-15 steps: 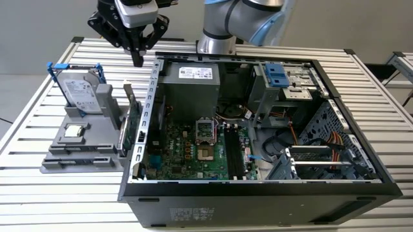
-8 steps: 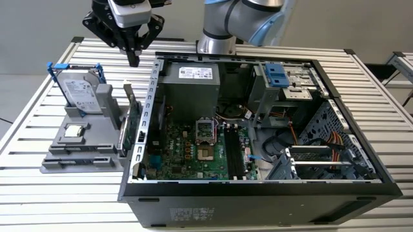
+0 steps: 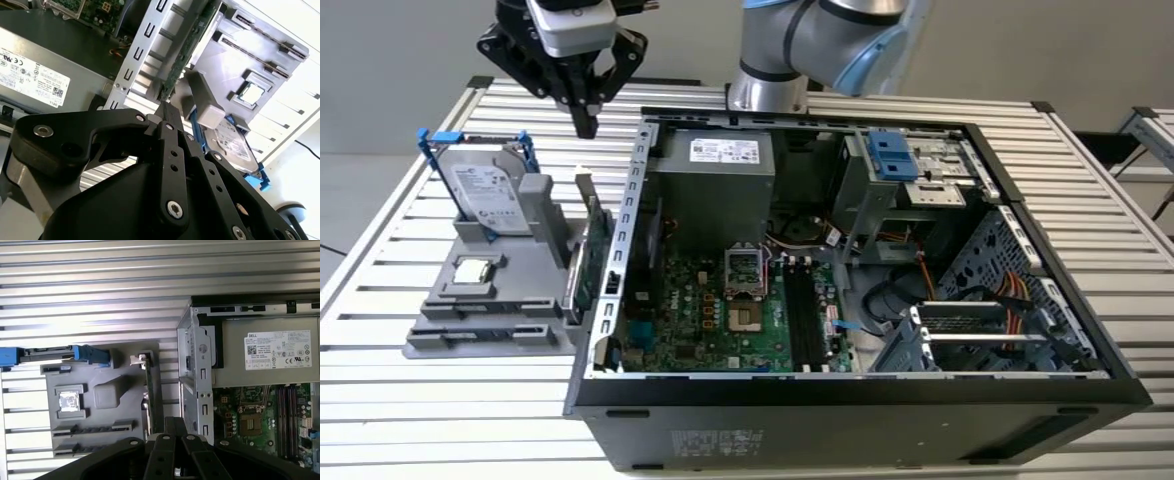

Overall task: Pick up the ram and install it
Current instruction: 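Reach for the ram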

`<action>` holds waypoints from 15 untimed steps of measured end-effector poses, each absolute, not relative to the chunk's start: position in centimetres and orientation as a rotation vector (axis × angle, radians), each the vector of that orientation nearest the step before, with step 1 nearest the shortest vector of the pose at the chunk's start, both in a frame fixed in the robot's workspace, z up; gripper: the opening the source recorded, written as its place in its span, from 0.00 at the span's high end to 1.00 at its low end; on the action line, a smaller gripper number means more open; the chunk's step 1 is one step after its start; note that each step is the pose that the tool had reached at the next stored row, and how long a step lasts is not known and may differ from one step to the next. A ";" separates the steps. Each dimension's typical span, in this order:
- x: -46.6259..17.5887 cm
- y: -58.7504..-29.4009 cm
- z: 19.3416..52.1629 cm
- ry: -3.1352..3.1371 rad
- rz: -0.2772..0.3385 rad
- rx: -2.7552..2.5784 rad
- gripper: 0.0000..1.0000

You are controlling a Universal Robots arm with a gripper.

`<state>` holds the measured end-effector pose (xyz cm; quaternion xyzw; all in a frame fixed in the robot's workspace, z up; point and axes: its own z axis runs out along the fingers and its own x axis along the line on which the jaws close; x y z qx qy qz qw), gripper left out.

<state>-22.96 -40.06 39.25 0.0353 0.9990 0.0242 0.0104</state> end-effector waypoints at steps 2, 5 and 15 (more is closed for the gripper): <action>-23.2 -40.1 39.3 3.118 0.075 0.110 1.00; -23.5 -40.1 39.3 3.118 0.075 0.110 1.00; -24.6 -40.1 39.2 3.118 0.075 0.110 1.00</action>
